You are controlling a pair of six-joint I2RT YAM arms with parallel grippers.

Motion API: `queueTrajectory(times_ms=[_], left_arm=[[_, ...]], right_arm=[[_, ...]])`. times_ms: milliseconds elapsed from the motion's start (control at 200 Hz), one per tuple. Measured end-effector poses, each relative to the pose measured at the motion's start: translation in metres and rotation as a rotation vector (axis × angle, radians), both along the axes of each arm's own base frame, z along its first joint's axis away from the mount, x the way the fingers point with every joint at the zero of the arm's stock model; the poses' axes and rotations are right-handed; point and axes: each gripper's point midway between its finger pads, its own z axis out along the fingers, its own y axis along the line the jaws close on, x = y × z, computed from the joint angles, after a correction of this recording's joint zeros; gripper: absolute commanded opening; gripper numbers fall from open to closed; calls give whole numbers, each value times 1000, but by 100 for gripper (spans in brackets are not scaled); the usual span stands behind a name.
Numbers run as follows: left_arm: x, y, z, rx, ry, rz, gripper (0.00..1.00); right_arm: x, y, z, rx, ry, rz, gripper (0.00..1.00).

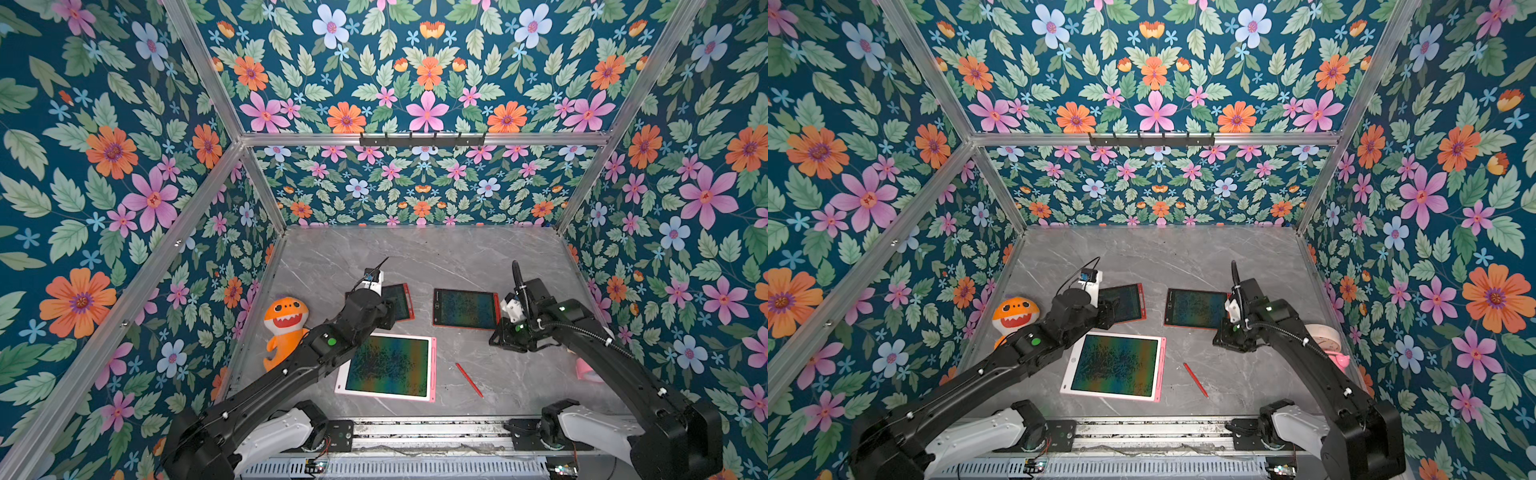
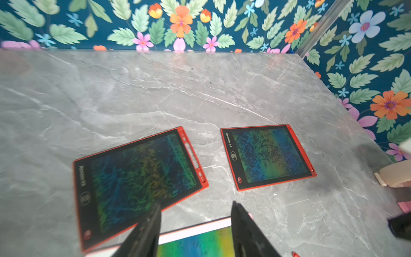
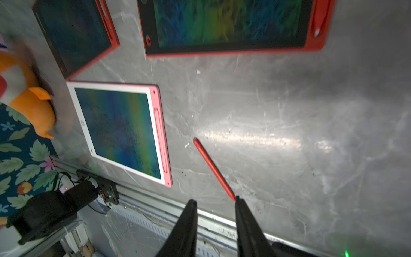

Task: Place the stylus back onto the writing tablet
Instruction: Pick up the stylus from the center of the board.

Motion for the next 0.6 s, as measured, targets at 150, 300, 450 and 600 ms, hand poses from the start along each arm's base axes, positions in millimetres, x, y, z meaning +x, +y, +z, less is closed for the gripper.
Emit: queueTrajectory(times_ms=[150,300,450,600], left_arm=[[-15,25,6,-3,-17,44,69],[-25,43,3,24,-12,75,85],[-29,50,-6,48,19,101,100],[-32,55,-19,85,65,116,99]], right_arm=[[-33,15,-23,-52,81,62,39],[-53,21,-48,-113,152,83,41],[-60,30,-62,-162,181,109,43],[-60,42,-72,-217,195,148,45]])
